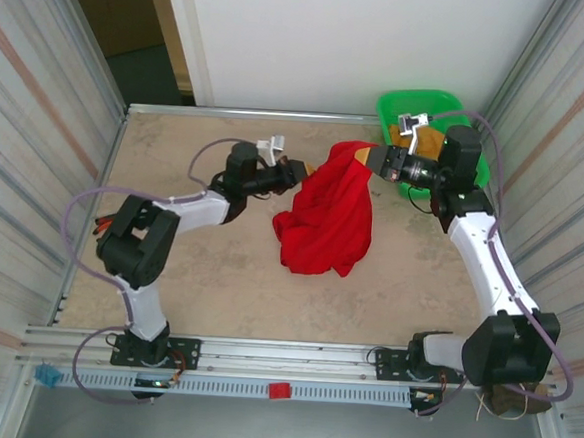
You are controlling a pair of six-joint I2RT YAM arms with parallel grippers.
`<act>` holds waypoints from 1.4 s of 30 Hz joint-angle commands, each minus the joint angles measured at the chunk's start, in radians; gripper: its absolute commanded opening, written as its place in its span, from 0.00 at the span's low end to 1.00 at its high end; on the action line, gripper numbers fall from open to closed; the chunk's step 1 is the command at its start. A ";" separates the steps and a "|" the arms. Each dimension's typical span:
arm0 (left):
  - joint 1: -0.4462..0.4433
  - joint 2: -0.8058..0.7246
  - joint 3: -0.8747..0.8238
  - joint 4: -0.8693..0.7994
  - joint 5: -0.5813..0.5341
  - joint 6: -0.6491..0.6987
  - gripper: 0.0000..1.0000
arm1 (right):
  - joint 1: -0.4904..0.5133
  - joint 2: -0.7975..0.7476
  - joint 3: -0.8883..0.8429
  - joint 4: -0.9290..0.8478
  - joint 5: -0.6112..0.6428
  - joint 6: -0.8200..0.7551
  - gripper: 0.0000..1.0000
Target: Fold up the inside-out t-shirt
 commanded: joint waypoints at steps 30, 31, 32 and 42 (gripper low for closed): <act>0.051 -0.461 -0.035 -0.356 -0.197 0.167 0.00 | 0.412 -0.071 -0.105 -0.318 0.772 -0.342 0.68; 0.048 -0.460 -0.029 -0.364 -0.194 0.167 0.00 | 0.426 -0.042 -0.079 -0.325 0.778 -0.359 0.68; 0.044 -0.458 -0.022 -0.373 -0.192 0.169 0.00 | 0.437 -0.015 -0.056 -0.330 0.788 -0.373 0.68; 0.023 -0.443 0.059 -0.464 -0.190 0.178 0.00 | 0.513 0.292 0.147 -0.347 0.789 -0.449 0.61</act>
